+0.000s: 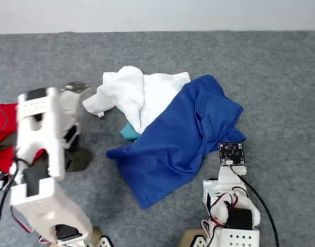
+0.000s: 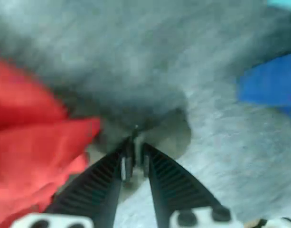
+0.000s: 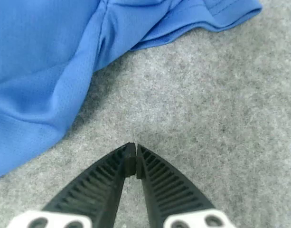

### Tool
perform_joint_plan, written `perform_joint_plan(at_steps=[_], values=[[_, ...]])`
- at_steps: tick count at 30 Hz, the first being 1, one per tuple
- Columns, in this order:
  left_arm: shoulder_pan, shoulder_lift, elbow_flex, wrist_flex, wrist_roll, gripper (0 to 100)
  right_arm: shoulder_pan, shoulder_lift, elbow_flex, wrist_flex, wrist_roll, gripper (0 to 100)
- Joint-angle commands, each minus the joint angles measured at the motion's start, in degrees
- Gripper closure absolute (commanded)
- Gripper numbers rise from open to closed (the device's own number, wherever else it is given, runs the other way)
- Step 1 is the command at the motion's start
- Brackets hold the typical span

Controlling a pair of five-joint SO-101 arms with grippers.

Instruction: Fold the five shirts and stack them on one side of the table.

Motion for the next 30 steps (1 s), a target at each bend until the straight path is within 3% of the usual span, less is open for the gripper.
perform_joint_plan(at_steps=[1, 6, 9, 12, 19, 25, 30], values=[[-7.3, -2.37, -1.19, -0.79, -3.69, 95, 0.04, -0.4, 0.88, 0.48, 0.53, 99.0], [-13.45, -2.9, -9.01, 3.08, -4.57, 95, 0.04, -0.4, 0.88, 0.48, 0.53, 99.0], [-12.13, -2.9, -18.77, 9.93, -4.4, 95, 0.04, -0.4, 0.88, 0.48, 0.53, 99.0], [-8.35, -4.57, -24.75, 10.29, -0.79, 95, 0.04, -0.4, 0.88, 0.48, 0.53, 99.0], [10.11, -13.71, -21.93, 10.29, -0.18, 78, 0.04, -0.4, 0.88, 0.48, 0.53, 99.0], [27.25, -15.47, -15.69, 10.2, -0.18, 76, 0.04, -0.4, 0.88, 0.48, 0.53, 99.0], [36.66, -11.16, -13.67, 9.05, 1.49, 76, 0.04, -0.4, 0.88, 0.48, 0.53, 99.0]])
